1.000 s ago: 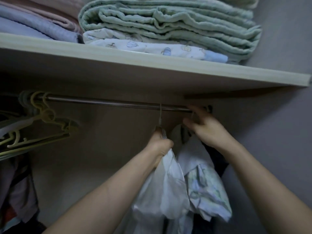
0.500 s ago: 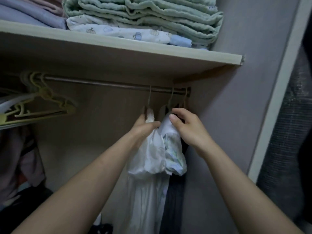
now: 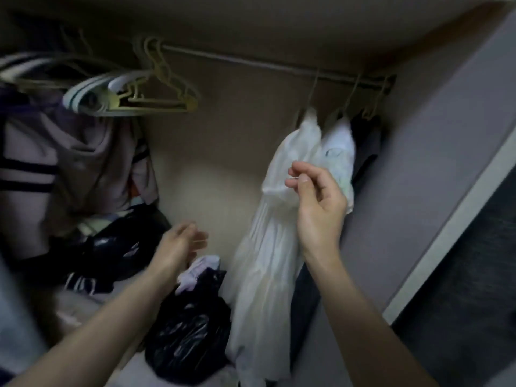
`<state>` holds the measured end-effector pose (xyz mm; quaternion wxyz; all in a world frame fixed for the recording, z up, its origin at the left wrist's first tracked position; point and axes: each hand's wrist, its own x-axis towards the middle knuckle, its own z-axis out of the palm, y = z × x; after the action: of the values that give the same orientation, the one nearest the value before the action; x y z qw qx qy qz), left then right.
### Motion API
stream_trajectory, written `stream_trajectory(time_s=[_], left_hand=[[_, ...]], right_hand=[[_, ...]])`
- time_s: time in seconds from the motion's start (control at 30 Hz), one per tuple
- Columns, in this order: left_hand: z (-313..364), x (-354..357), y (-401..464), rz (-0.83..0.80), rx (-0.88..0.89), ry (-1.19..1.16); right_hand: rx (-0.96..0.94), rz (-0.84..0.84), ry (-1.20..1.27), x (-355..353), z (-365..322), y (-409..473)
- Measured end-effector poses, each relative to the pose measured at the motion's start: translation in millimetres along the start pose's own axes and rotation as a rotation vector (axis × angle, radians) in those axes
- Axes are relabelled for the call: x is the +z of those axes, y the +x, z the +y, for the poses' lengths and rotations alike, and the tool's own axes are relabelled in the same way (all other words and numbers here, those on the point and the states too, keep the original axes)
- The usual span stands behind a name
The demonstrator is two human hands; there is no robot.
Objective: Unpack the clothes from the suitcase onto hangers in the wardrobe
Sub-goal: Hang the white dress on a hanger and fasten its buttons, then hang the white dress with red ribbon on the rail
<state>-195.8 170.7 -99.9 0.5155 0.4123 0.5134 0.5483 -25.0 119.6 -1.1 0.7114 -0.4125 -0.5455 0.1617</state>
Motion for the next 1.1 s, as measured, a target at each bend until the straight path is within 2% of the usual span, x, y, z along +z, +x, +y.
stream_trajectory(time_s=[0.1,0.23,0.57,0.63,0.83,0.93,1.1], left_hand=[[-6,-40,-29,0.106,0.0,-0.044],[-22,-111,-62,0.221,-0.02,0.036],[-54,-320,-195,0.682,-0.207,0.108],[-60,-349,-213,0.745,-0.218,0.118],[-135,-397,-246,0.845,-0.339,0.065],[-191,-408,-250,0.915,-0.383,-0.013],[-295,-420,-240,0.997,-0.468,-0.122]], right_hand=[[0.074,-0.109,0.023,25,20,-41],[0.17,-0.288,0.099,71,35,-95],[0.369,-0.673,0.238,215,24,-258],[0.386,-0.806,0.24,236,20,-291],[0.45,-1.239,0.037,263,66,-391],[0.491,-1.397,-0.111,268,111,-438],[0.665,-1.602,-0.31,264,212,-519]])
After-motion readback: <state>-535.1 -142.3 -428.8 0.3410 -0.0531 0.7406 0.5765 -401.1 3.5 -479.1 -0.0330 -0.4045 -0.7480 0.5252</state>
